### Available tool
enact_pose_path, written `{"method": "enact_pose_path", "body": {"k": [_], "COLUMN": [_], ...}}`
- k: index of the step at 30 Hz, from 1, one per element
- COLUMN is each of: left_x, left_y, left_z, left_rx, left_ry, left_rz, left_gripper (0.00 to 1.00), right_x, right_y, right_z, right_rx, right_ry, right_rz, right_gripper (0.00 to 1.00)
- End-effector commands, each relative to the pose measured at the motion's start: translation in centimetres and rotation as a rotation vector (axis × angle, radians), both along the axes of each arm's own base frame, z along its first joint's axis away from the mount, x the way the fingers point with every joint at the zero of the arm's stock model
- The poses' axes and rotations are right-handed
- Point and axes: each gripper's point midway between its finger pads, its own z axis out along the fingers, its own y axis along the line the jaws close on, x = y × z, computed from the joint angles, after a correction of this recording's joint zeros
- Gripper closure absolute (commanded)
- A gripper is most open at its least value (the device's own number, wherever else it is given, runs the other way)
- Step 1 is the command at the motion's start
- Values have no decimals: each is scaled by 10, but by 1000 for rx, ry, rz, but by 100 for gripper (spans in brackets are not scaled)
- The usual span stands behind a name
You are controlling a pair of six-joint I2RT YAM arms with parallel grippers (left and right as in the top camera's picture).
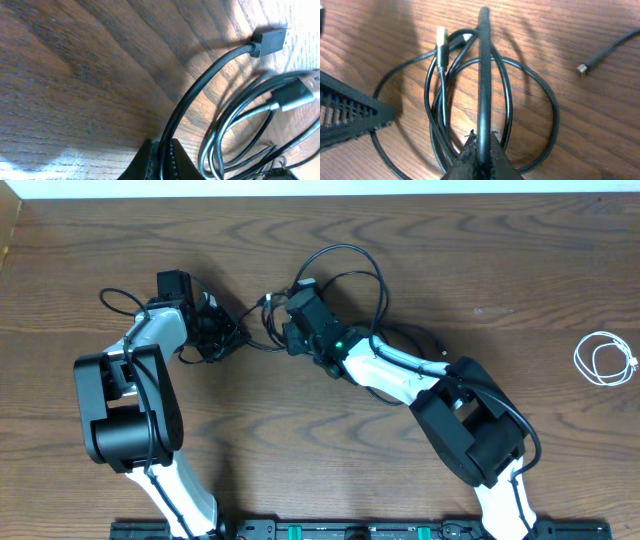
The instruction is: Untangle cables
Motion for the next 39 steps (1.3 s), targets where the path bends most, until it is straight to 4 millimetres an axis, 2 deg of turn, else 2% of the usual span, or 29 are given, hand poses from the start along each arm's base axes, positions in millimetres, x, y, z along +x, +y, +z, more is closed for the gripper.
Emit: {"method": "enact_pose_path", "body": {"k": [1, 9, 18, 22, 26, 29, 34, 39], "left_x": [-5, -4, -4, -4, -4, -4, -4, -4], "left_y": [7, 8, 8, 8, 8, 8, 8, 8], "left_z": [-12, -12, -12, -12, -12, -12, -12, -12], "left_rx": [59, 59, 58, 58, 58, 58, 58, 58], "left_ry": [33, 31, 33, 33, 33, 33, 33, 33], "left_rz": [9, 12, 16, 16, 16, 16, 16, 16], "left_gripper": [92, 92, 92, 91, 91, 93, 92, 92], "right_x": [3, 11, 4, -1, -9, -17, -21, -4], "right_y": [2, 9, 1, -7, -17, -24, -42, -96], "right_z": [19, 112, 197, 246, 286, 303, 310, 325], "right_rx": [25, 172, 264, 301, 286, 236, 124, -3], "right_ry": [-31, -183, -325, -436, -553, -617, -657, -713], "right_rz": [6, 11, 26, 46, 85, 122, 112, -169], "right_gripper": [99, 99, 99, 99, 99, 99, 99, 99]}}
